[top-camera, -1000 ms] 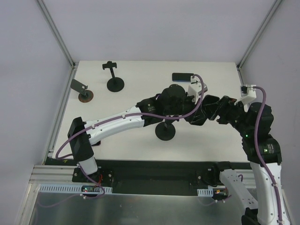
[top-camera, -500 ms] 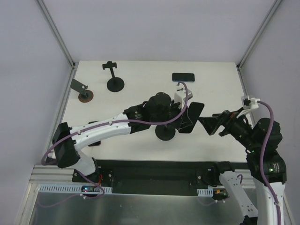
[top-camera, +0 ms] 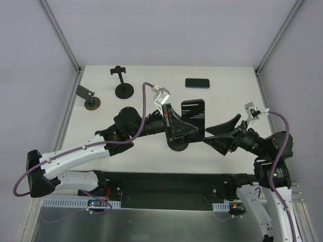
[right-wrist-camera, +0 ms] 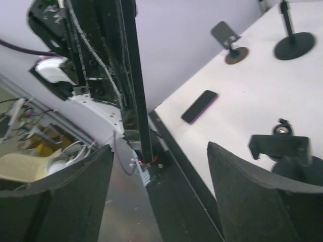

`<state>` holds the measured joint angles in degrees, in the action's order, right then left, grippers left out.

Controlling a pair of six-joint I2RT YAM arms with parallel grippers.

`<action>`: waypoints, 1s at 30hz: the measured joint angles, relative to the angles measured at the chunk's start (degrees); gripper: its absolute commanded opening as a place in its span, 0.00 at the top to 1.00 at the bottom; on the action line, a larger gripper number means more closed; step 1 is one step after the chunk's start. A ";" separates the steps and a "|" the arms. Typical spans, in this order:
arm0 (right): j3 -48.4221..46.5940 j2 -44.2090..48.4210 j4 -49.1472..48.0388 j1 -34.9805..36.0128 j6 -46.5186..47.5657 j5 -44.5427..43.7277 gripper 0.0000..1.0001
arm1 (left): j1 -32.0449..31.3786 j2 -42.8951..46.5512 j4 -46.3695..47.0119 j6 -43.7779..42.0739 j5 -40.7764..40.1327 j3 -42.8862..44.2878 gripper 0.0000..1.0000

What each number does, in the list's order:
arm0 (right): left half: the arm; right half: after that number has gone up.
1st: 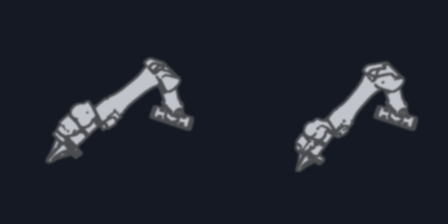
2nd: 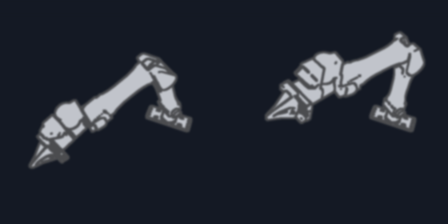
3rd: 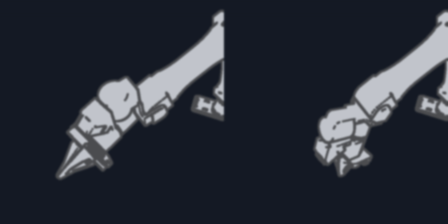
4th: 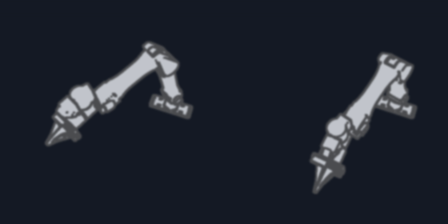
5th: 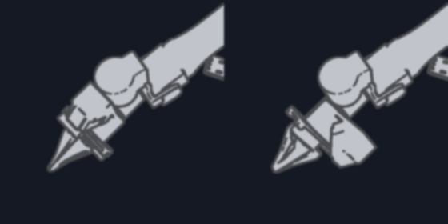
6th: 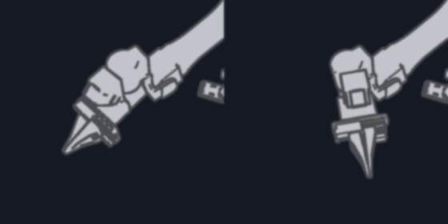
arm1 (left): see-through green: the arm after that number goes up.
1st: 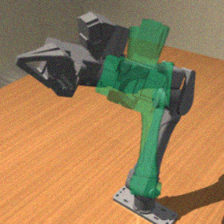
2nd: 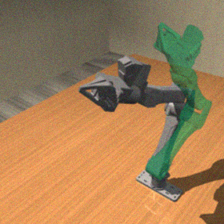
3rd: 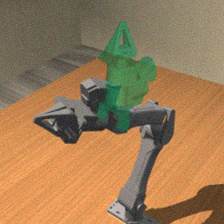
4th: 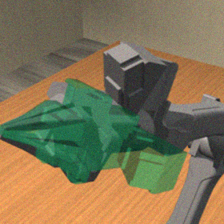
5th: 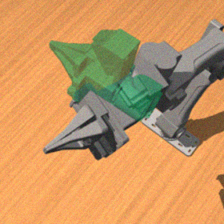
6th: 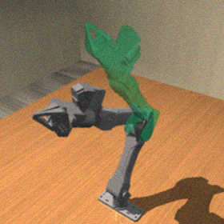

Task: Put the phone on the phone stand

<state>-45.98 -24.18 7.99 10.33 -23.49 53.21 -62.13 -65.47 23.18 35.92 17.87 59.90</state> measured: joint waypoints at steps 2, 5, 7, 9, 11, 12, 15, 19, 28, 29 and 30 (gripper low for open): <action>1.29 -0.02 -4.70 1.11 -3.82 1.38 0.29 | 0.00 -0.02 2.03 1.53 0.72 -0.44 1.00; 1.77 -0.28 -8.28 2.97 -7.17 2.43 0.35 | -0.02 -0.55 4.31 4.00 1.73 -0.83 1.00; 1.77 -0.26 -9.57 3.89 -8.13 2.67 0.47 | -0.02 -1.62 6.27 5.60 2.56 -0.81 1.00; 1.79 -0.26 -10.36 4.55 -8.85 2.71 0.53 | -0.02 -3.17 8.04 7.26 3.32 -0.81 1.00; 1.86 -0.28 -10.64 4.98 -9.44 2.73 0.62 | 0.00 -4.81 9.40 8.81 4.07 -0.81 1.00; 1.95 -0.28 -10.80 5.40 -9.49 2.69 0.67 | -0.02 -5.73 10.21 9.94 4.39 -0.81 1.00; 3.17 -0.31 -10.62 6.08 -9.84 2.34 0.75 | -0.02 -7.74 12.66 12.09 5.90 -0.79 1.00; 4.15 -0.22 -9.51 6.71 -9.92 2.23 0.88 | -0.07 -9.31 13.81 13.55 6.73 -0.59 1.00; 4.76 1.84 -7.58 7.13 -9.49 1.84 0.99 | -0.17 -10.12 15.19 13.79 8.11 0.17 0.37; 5.11 2.03 -7.28 7.17 -9.27 1.97 0.99 | -0.15 -10.01 15.13 13.92 7.52 0.37 0.37; 5.62 2.19 -7.06 7.17 -8.85 2.16 0.99 | -0.15 -9.79 14.80 13.94 7.08 0.50 0.38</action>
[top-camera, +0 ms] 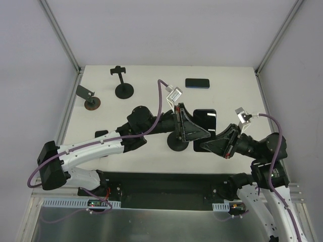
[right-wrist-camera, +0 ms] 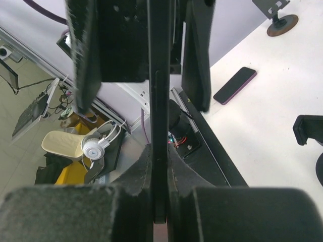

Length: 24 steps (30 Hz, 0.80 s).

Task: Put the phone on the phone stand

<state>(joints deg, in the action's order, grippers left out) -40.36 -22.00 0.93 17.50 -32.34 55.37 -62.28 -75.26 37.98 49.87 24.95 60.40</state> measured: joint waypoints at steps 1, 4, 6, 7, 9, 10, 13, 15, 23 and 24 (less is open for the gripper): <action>0.28 0.00 0.22 0.00 0.17 0.22 0.99 | 0.02 0.35 -0.72 -0.13 -0.50 0.15 0.50; 1.07 -0.09 0.96 0.02 0.70 0.87 0.99 | 0.02 1.33 -4.04 -1.20 -1.73 1.46 0.60; 1.22 -0.13 0.22 0.02 0.90 1.31 0.99 | 0.02 1.42 -6.88 -2.56 -2.32 3.23 0.62; 1.22 -0.11 -0.07 0.07 0.94 1.73 0.99 | 0.09 1.42 -8.09 -3.04 -2.49 4.09 0.63; 1.22 -0.13 -0.72 0.15 1.03 2.12 0.99 | 0.09 1.42 -9.51 -3.89 -2.51 5.14 0.67; 1.22 -0.13 -0.94 0.22 1.05 2.38 0.99 | 0.09 1.40 -10.23 -4.24 -2.51 5.64 0.68; 1.22 -0.15 -1.62 0.39 1.05 2.95 0.99 | 0.09 1.25 -11.39 -4.98 -2.51 6.62 0.75; 1.22 -0.13 -1.86 0.46 1.05 3.39 0.99 | 0.09 1.03 -11.50 -5.64 -2.54 7.08 0.96; 1.05 0.22 0.92 0.98 1.51 2.78 0.04 | 0.00 1.03 -14.14 -7.72 -2.91 7.93 1.00; 0.66 -0.26 4.11 0.98 3.21 1.36 0.04 | 0.00 1.42 -15.72 -8.31 -3.52 7.93 1.00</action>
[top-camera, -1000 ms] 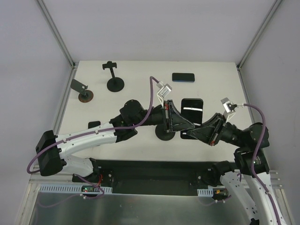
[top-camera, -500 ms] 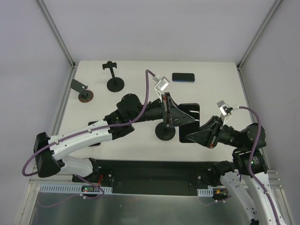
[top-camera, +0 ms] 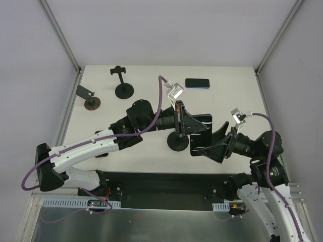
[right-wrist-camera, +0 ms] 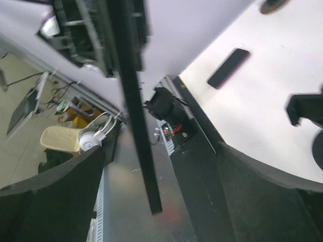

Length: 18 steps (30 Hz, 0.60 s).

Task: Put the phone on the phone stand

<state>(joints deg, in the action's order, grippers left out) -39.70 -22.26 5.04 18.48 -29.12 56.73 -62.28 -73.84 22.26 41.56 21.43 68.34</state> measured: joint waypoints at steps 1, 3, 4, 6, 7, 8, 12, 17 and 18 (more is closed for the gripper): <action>-0.35 -0.59 2.34 0.00 1.20 -1.14 0.04 | 0.00 0.63 -2.27 -0.61 -1.36 0.00 1.00; -2.01 -2.89 10.14 0.02 4.81 -5.64 0.04 | 0.00 2.91 -7.48 -2.36 -4.96 -0.15 1.00; -2.40 -3.87 12.98 0.00 6.14 -8.15 0.04 | 0.00 4.83 -9.81 -3.34 -6.75 -0.68 1.00; -2.69 -5.40 17.79 0.09 8.92 -11.63 0.04 | 0.15 9.79 -13.44 -6.03 -10.54 -2.93 1.00; -2.69 -5.97 19.61 0.13 10.62 -13.55 0.03 | 0.55 13.60 -15.10 -6.86 -12.63 -5.18 1.00; -2.49 -6.58 20.83 0.13 12.37 -15.76 0.03 | 0.59 16.26 -15.89 -7.32 -13.42 -6.69 1.00; -1.70 -11.41 23.87 0.15 21.77 -23.41 0.17 | 0.13 28.61 -17.99 -8.22 -14.62 -13.51 1.00; -1.73 -18.40 25.62 2.25 29.70 -33.14 0.03 | 0.02 37.90 -19.63 -9.53 -14.71 -19.52 1.00; -1.75 -19.12 25.66 3.52 30.40 -35.06 0.04 | 0.02 38.71 -20.37 -9.75 -14.73 -20.09 1.00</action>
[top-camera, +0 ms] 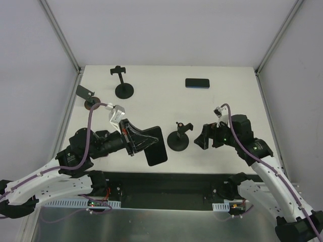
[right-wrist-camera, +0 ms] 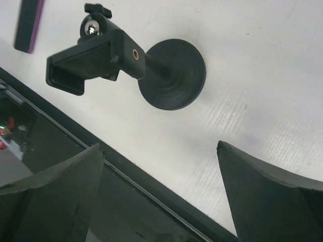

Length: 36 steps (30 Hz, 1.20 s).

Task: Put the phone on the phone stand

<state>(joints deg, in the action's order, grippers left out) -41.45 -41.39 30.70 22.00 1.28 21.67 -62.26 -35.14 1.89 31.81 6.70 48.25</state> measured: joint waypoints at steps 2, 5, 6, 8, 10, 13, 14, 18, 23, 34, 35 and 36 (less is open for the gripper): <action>-0.15 -0.74 -0.04 2.84 0.70 -3.15 0.04 | 0.00 0.76 -1.44 -0.11 -0.20 -0.61 1.00; -1.70 -3.32 0.04 7.58 1.03 -8.28 0.04 | 0.00 1.49 -3.34 -0.11 -1.51 -1.57 1.00; -2.43 -4.74 -0.15 9.11 1.03 -9.81 0.03 | 0.00 1.66 -3.91 -0.11 -1.99 -1.84 1.00; -3.32 -7.45 -0.76 11.61 1.09 -12.20 0.05 | 0.00 2.16 -5.55 -0.07 -3.28 -2.25 1.00; -3.76 -9.73 -1.16 13.14 1.38 -13.33 0.15 | 0.00 2.45 -7.13 -0.07 -4.26 -2.27 1.00; -4.15 -11.82 -1.86 13.55 2.51 -14.23 0.22 | 0.00 2.64 -8.85 -0.09 -4.76 -2.27 1.00; -4.17 -12.00 -2.14 13.57 2.86 -14.71 0.25 | 0.00 2.64 -9.14 -0.07 -4.83 -2.27 1.00; -6.32 -13.14 -2.34 13.55 5.95 -14.84 0.44 | 0.00 2.67 -10.60 0.00 -5.49 -2.27 1.00; -14.62 -19.56 -1.27 13.62 12.02 -13.16 0.65 | 0.00 3.58 -11.45 0.35 -5.64 -2.80 1.00; -20.41 -25.73 3.43 13.68 16.26 -11.78 0.72 | 0.00 4.31 -11.87 0.37 -5.68 -3.21 1.00; -20.68 -25.83 3.67 13.68 16.35 -11.78 0.72 | 0.00 4.26 -11.87 0.37 -5.66 -3.21 1.00; -20.83 -25.88 3.78 13.68 16.39 -11.78 0.72 | 0.00 4.22 -11.87 0.37 -5.66 -3.21 1.00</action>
<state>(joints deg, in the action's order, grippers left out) -62.28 -67.26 34.48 35.68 17.67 9.89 -62.26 -30.92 -9.98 32.18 1.04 45.04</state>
